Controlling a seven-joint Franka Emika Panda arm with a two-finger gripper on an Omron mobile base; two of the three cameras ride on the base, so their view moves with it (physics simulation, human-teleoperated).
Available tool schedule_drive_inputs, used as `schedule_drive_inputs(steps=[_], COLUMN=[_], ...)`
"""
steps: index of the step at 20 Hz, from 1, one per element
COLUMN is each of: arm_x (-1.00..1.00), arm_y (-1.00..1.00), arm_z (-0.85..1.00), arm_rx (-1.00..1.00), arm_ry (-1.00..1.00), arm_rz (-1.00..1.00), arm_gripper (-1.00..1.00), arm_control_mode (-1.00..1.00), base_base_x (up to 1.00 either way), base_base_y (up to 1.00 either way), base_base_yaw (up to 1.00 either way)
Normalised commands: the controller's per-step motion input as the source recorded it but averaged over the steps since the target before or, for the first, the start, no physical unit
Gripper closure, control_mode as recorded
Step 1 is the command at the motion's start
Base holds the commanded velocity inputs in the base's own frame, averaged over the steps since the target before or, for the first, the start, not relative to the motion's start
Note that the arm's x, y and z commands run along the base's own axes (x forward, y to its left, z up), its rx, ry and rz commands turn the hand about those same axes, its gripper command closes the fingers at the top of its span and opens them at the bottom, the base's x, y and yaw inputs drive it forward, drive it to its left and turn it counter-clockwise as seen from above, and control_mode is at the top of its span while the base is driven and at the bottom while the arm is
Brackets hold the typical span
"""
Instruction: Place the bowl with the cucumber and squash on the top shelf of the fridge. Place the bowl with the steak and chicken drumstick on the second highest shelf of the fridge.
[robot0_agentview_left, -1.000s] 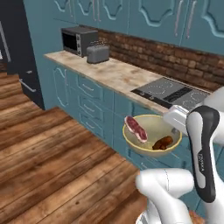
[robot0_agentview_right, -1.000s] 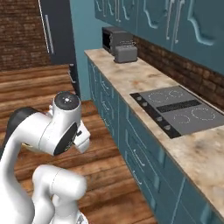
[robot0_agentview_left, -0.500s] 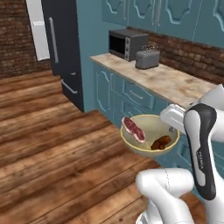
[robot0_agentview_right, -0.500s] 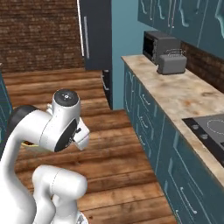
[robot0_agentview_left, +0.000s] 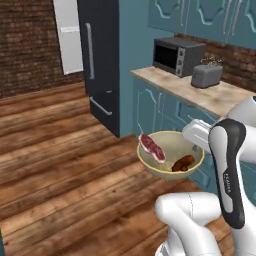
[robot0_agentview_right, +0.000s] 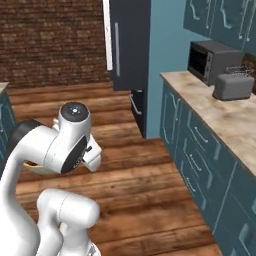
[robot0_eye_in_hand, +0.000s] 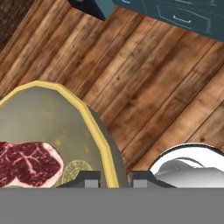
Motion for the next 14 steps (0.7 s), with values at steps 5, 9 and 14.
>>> schedule_drive_inputs(steps=[5, 9, 14], arm_x=[0.0, 0.0, 0.0], arm_y=[0.0, 0.0, 0.0], arm_z=[0.0, 0.0, 0.0], arm_rx=[0.0, 0.0, 0.0], arm_ry=[0.0, 0.0, 0.0], arm_rz=[0.0, 0.0, 0.0], arm_gripper=[1.0, 1.0, 1.0], arm_control_mode=[1.0, 1.0, 1.0], base_base_x=[1.0, 1.0, 1.0], base_base_y=[0.83, 0.72, 0.51], base_base_yaw=[0.14, 0.07, 0.01])
